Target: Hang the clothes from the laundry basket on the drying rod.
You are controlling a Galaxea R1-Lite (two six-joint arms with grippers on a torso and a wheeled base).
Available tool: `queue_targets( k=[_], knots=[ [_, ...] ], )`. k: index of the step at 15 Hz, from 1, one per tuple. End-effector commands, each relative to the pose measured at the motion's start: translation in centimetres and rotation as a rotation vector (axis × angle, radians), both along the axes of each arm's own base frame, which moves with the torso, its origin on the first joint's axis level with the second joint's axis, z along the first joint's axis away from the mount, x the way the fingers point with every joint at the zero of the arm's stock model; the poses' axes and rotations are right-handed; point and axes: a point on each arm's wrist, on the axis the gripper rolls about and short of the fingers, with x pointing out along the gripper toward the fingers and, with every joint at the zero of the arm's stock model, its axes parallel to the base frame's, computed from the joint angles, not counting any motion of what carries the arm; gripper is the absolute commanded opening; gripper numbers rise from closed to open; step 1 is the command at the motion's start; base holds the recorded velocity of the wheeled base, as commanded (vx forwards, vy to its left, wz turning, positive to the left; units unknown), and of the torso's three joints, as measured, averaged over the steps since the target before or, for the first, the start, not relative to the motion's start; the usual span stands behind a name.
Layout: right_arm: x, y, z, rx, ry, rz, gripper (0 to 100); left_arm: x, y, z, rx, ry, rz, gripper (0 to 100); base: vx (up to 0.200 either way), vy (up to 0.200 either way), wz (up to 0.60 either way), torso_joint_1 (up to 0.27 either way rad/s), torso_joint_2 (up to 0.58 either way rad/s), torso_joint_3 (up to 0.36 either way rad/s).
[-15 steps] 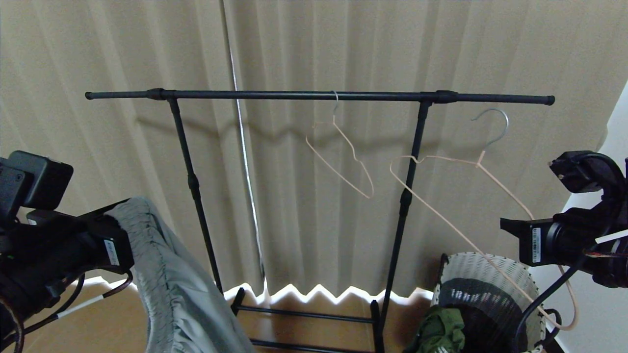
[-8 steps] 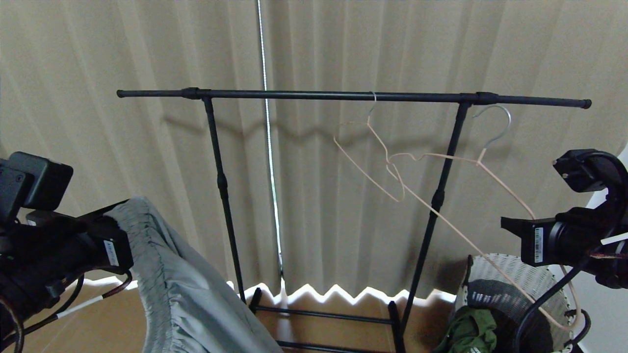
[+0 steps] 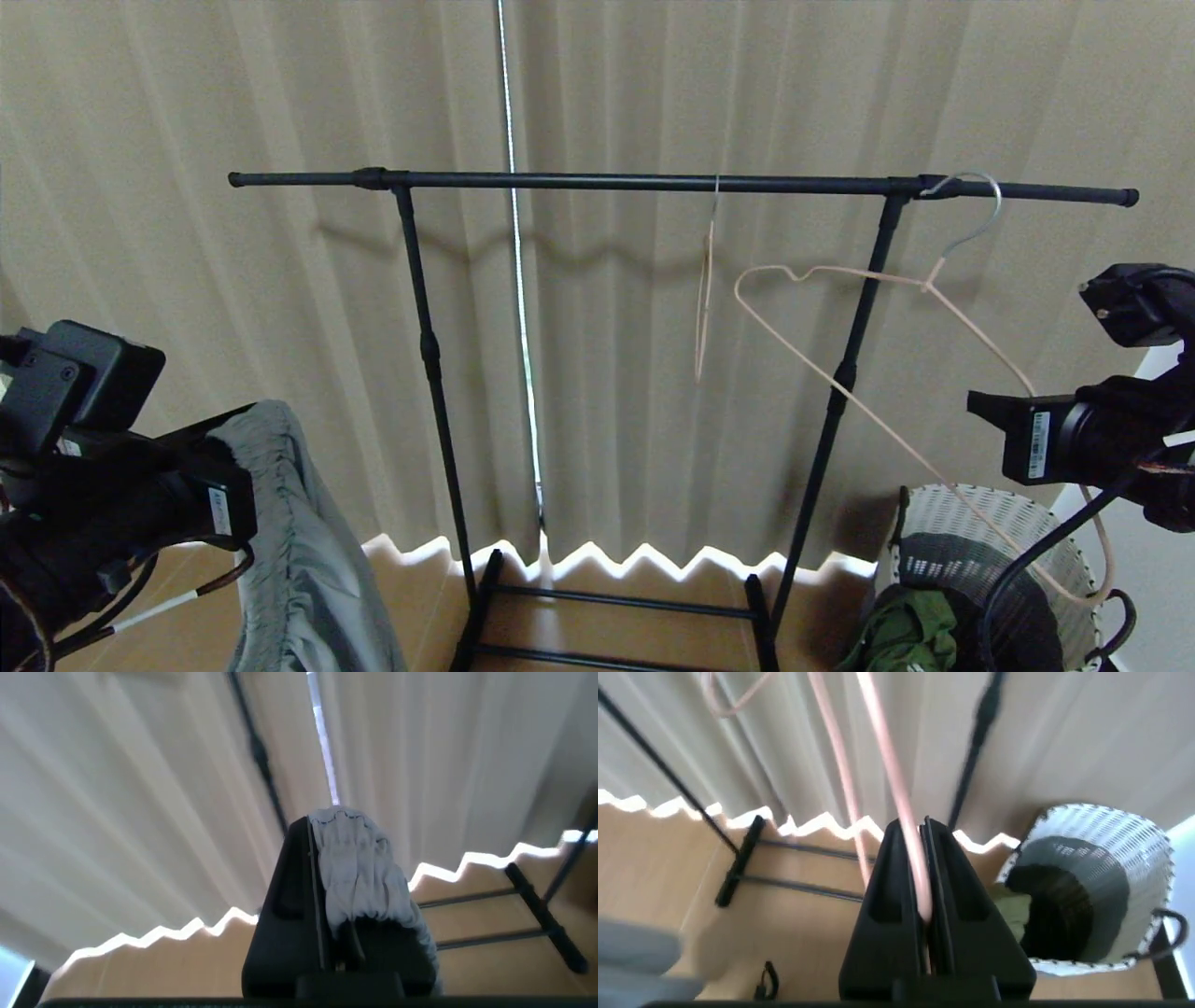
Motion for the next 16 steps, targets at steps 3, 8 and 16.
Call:
queue_targets(
  k=[3, 8, 16],
  knots=[
    [-1.0, -0.3, 1.7, 0.041, -0.104, 0.012, 0, 1.0, 0.1, 0.0, 0.003, 0.021, 0.032, 0, 0.0, 0.0, 0.0, 0.0, 0.0, 0.0],
    [-1.1, 0.6, 2.5, 0.074, -0.174, 0.182, 0, 5.0, -0.4, -0.2, 0.074, 0.13, 0.221, 0, 0.0, 0.0, 0.0, 0.0, 0.0, 0.0],
    [-2.2, 4.4, 0.5, 0.091, -0.075, 0.458, 0, 9.2, -2.3, 3.5, 0.061, 0.126, 0.263, 0, 0.0, 0.0, 0.0, 0.0, 0.0, 0.0]
  ],
)
